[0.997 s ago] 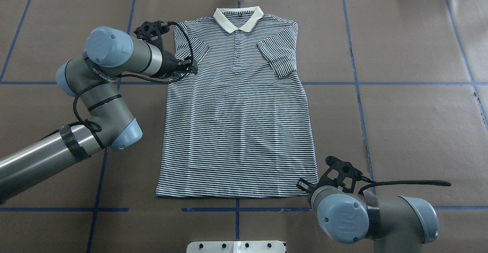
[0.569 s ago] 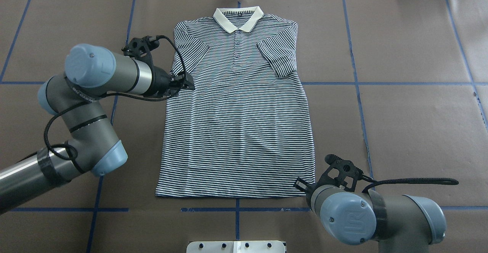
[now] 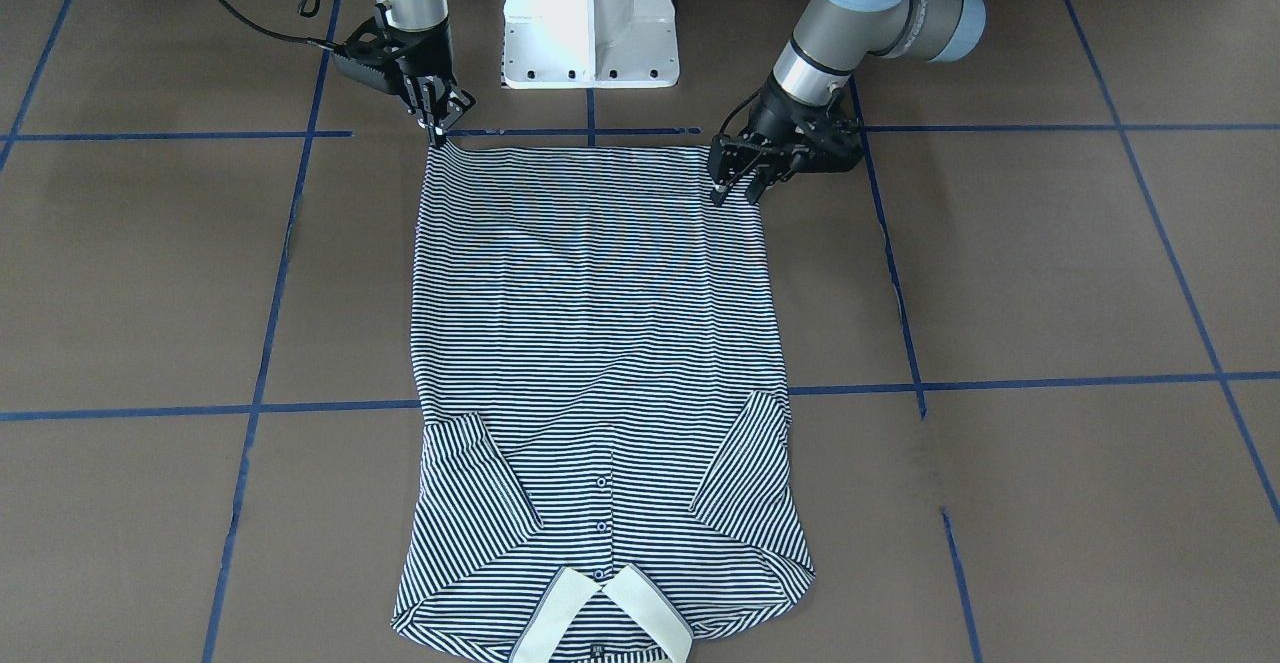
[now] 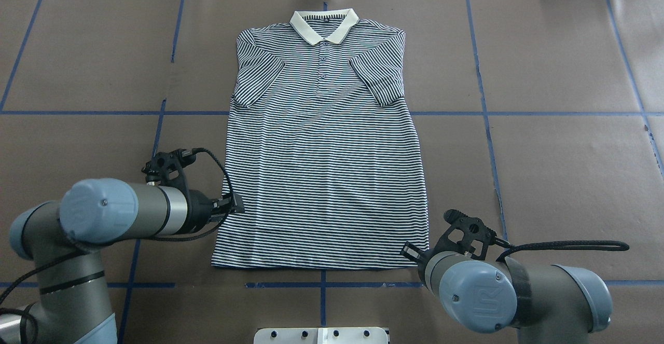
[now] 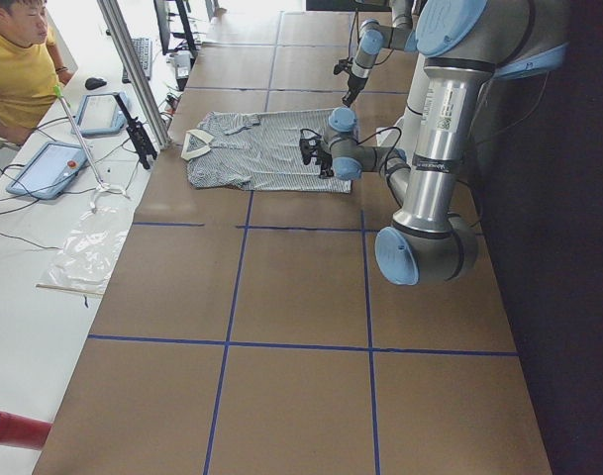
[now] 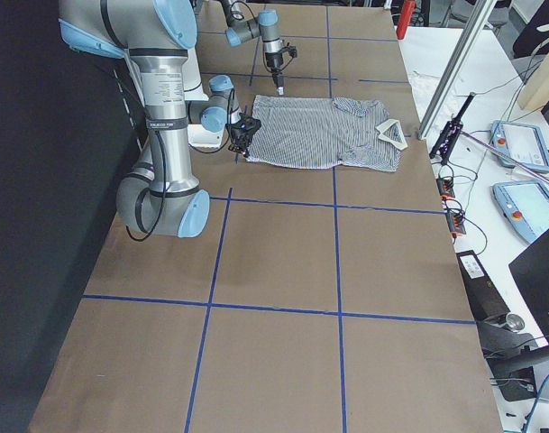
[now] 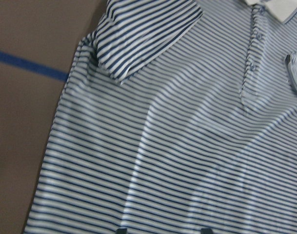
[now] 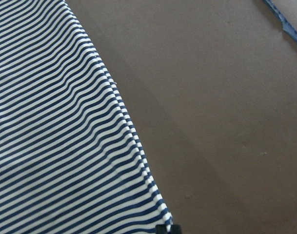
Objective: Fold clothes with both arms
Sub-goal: 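Lower both grippers to the shirt hem nearest the robot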
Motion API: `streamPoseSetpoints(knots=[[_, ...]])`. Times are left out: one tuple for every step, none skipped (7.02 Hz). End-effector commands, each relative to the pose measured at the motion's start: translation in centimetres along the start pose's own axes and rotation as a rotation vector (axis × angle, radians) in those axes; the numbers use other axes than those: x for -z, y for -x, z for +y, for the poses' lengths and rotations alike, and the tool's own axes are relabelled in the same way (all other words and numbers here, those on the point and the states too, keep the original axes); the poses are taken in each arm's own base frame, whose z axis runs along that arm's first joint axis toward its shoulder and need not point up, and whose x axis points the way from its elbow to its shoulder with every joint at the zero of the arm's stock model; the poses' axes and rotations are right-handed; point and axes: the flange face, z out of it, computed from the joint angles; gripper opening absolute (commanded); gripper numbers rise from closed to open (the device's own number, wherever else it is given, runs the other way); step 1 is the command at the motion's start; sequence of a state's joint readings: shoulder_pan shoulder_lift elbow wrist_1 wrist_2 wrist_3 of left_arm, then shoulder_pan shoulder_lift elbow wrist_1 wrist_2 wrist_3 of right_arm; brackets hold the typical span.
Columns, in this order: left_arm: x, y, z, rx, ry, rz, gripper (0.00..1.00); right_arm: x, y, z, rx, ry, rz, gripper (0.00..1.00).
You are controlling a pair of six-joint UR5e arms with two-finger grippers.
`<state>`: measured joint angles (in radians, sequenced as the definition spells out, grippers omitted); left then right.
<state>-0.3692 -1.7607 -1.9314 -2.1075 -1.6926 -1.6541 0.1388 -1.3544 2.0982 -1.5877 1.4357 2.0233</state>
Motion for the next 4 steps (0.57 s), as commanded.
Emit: streamPoseSetpoints(knots=[[-1.2, 2.5, 3.4, -0.006, -0.007, -0.114, 0.59, 0.0, -0.1, 0.0, 0.001, 0.0, 0.001, 0.0], [-1.4, 2.5, 4.0, -0.009, 0.001, -0.127, 0.59, 0.0, -0.1, 0.0, 0.001, 0.0, 0.001, 0.0], [-1.7, 2.6, 4.5, -0.015, 0.009, -0.134, 0.59, -0.1, -0.1, -0.1, 0.0, -0.002, 0.002, 0.0], [-1.8, 2.6, 5.1, -0.018, 0.021, -0.136, 0.59, -0.1, -0.1, -0.1, 0.0, -0.002, 0.002, 0.0]])
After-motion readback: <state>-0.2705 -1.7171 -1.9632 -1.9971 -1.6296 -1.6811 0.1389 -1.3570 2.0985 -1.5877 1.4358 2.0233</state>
